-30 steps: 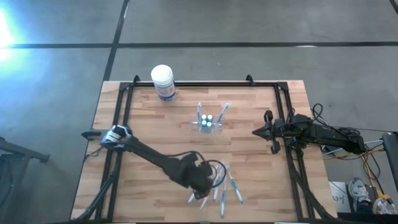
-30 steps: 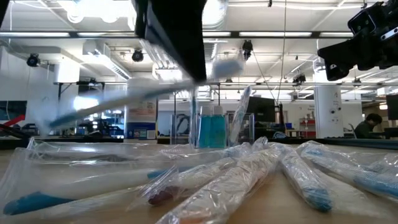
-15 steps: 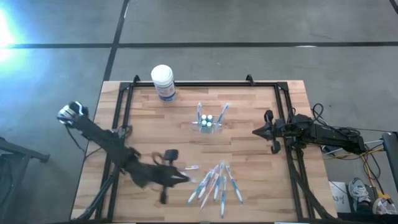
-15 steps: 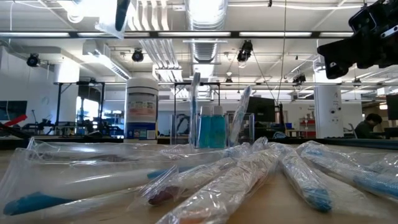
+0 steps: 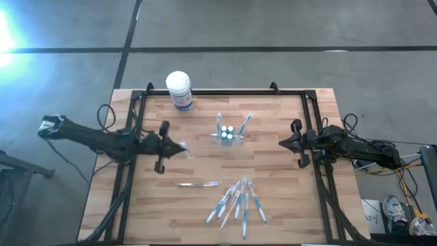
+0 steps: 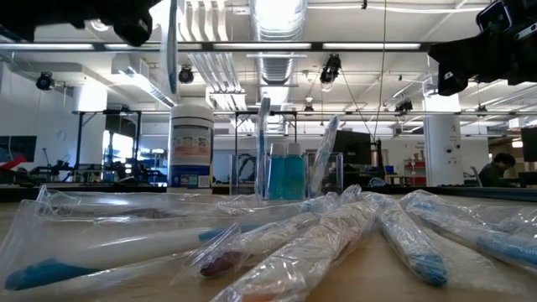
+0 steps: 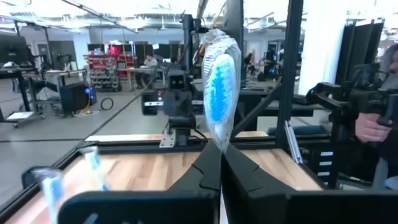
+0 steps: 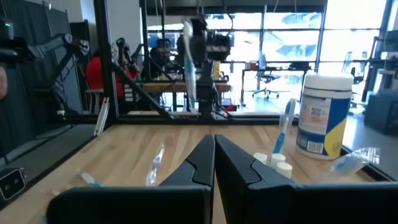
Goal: Pick & Place toothbrushing station
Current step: Put the blue toothbrush into the transparent bin organizer
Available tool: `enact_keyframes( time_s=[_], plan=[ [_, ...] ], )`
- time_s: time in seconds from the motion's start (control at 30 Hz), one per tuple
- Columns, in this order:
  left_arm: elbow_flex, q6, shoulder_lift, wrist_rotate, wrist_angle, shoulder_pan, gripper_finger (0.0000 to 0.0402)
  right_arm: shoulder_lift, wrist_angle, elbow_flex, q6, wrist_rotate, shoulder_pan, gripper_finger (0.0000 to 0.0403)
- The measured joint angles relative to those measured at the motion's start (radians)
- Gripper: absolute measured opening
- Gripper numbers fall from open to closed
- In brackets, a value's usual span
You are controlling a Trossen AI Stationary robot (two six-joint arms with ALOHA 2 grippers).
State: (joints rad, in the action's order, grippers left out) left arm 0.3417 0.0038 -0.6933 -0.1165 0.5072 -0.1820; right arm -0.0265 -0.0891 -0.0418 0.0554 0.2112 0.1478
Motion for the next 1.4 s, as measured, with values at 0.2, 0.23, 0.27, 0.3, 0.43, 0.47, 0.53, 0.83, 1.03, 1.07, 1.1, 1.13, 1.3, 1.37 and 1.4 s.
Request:
enact_keyframes(
  time_s=[0.2, 0.23, 0.27, 0.3, 0.43, 0.47, 0.53, 0.83, 1.03, 1.07, 1.1, 1.13, 1.3, 1.37, 1.4],
  plan=[
    [-0.09, -0.034, 0.059, 0.14, 0.031, 0.181, 0.0, 0.0, 0.0, 0.005, -0.035, 0.0, 0.0, 0.0008],
    [-0.095, -0.041, 0.058, 0.155, 0.029, 0.203, 0.0, 0.0, -0.002, 0.005, -0.042, 0.0, 0.0, 0.0008],
    [-0.098, -0.042, 0.058, 0.161, 0.029, 0.219, 0.0, 0.0, -0.004, 0.005, -0.047, 0.0, 0.0, 0.0008],
    [-0.102, -0.032, 0.058, 0.161, 0.029, 0.233, 0.0, 0.0, -0.004, 0.005, -0.052, 0.0, 0.0, 0.0008],
    [-0.102, 0.061, 0.062, 0.161, 0.034, 0.276, 0.0, 0.0, -0.005, 0.005, -0.056, -0.001, 0.0, 0.0008],
    [-0.098, 0.074, 0.064, 0.166, 0.036, 0.288, 0.0, 0.0, -0.006, 0.005, -0.056, -0.001, 0.0, 0.0008],
    [-0.094, 0.082, 0.069, 0.199, 0.042, 0.321, 0.0, 0.0, -0.014, 0.005, -0.048, -0.001, 0.0, 0.0008],
    [-0.167, -0.049, 0.024, 0.335, 0.239, 0.483, 0.0, -0.003, -0.032, 0.005, -0.037, -0.005, 0.001, 0.0008],
    [-0.111, -0.09, -0.123, 0.335, 0.305, 0.49, 0.0, -0.002, -0.076, 0.005, -0.069, -0.005, 0.001, 0.0008],
    [-0.097, -0.091, -0.158, 0.335, 0.342, 0.487, 0.0, -0.002, -0.075, 0.005, -0.077, -0.005, 0.001, 0.0008],
    [-0.085, -0.09, -0.194, 0.335, 0.386, 0.486, 0.0, -0.002, -0.075, 0.005, -0.086, -0.005, 0.001, 0.0008],
    [-0.073, -0.09, -0.229, 0.335, 0.424, 0.486, 0.0, -0.003, -0.076, 0.005, -0.093, -0.005, 0.001, 0.0008],
    [-0.008, -0.086, -0.402, 0.334, 0.524, 0.486, 0.0, -0.002, -0.082, 0.003, -0.131, -0.006, 0.001, 0.0008],
    [0.02, -0.086, -0.464, 0.334, 0.533, 0.486, 0.0, -0.002, -0.083, 0.002, -0.138, -0.006, 0.001, 0.0008],
    [0.034, -0.086, -0.494, 0.331, 0.533, 0.486, 0.0, -0.002, -0.084, 0.002, -0.138, -0.007, 0.001, 0.0008]
  ],
)
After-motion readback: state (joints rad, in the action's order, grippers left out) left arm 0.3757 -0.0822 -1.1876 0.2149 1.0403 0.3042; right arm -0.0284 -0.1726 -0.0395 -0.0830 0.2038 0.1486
